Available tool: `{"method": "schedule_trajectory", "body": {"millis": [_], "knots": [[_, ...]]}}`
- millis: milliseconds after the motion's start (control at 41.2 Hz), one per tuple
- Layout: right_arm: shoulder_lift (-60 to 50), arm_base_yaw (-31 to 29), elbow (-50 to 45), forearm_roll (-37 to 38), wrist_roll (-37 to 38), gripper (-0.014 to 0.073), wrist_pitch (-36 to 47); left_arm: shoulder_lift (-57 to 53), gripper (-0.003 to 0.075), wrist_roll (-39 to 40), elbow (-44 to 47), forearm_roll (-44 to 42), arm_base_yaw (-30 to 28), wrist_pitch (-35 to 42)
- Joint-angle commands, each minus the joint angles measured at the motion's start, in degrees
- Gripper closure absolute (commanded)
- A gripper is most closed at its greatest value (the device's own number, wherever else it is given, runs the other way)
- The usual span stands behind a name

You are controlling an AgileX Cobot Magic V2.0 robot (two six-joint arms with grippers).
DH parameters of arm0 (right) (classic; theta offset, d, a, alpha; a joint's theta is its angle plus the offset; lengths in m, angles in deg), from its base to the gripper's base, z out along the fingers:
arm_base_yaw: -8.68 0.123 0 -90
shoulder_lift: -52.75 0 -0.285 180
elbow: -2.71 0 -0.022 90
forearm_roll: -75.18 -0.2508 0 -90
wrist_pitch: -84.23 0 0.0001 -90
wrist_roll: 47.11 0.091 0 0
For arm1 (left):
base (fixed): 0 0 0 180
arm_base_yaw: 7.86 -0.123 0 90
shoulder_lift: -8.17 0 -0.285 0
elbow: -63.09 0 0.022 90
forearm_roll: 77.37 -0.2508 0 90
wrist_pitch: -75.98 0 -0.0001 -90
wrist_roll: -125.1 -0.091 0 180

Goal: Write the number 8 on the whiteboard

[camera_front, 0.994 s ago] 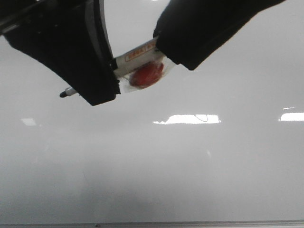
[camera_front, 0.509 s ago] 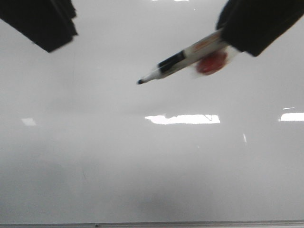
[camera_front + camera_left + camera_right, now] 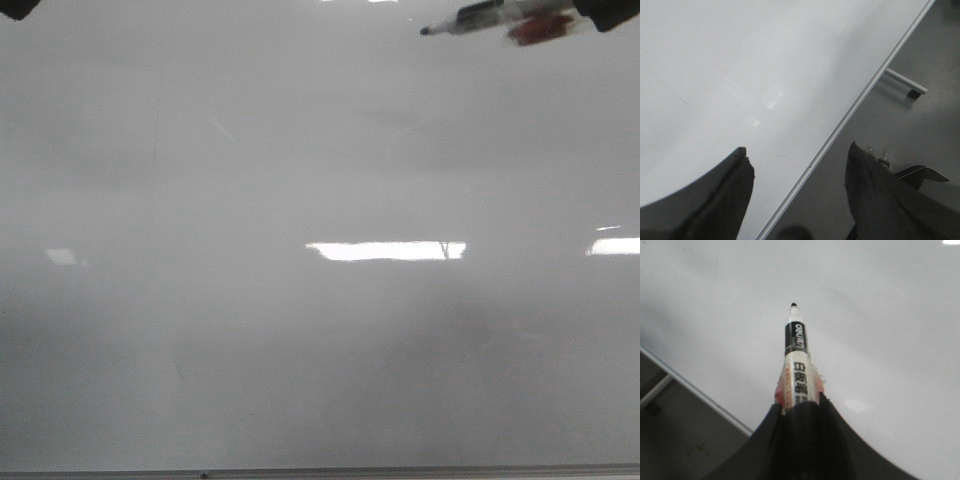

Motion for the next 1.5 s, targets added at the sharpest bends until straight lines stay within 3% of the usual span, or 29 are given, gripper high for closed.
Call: {"method": "schedule_trajectory", "body": {"millis": [0,218,582,800,1018,1188,1333,1479], "knots": [[1.4,-1.3,3.0,-1.1,0.5,0.0661,7.4,-1.1,0.0312,0.6,-1.4,2.1,-0.1,3.4],[9.4,-5.2,11.2,-0.7,0.0,0.0661,0.4,-1.1,0.0312,0.6,-1.4,2.1,-0.1,3.4],[18.4,-5.2,14.6,-0.7,-1.0,0.0661,6.9,-1.1,0.0312,0.6,-1.4,2.1,-0.1,3.5],[25.6,-2.1,20.5,0.0,-2.6,0.0661,2.5,-1.1,0.0312,0.6,-1.4,2.1,-0.1,3.6],[22.6,-5.2,13.6,3.1,0.4,0.0654,1.0,-1.1,0.0312,0.6,-1.4,2.0,-0.1,3.9],[21.4,-2.3,5.2,1.2,0.4,0.0654,7.3,-1.1,0.0312,0.6,-1.4,2.0,-0.1,5.5],[24.2,1.6,6.8,0.0,0.4,0.0654,12.0,-1.1,0.0312,0.6,-1.4,2.0,-0.1,5.4],[25.2,-0.1,12.2,0.2,0.4,0.0654,9.7,-1.1,0.0312,0.6,-1.4,2.0,-0.1,4.8]]}}
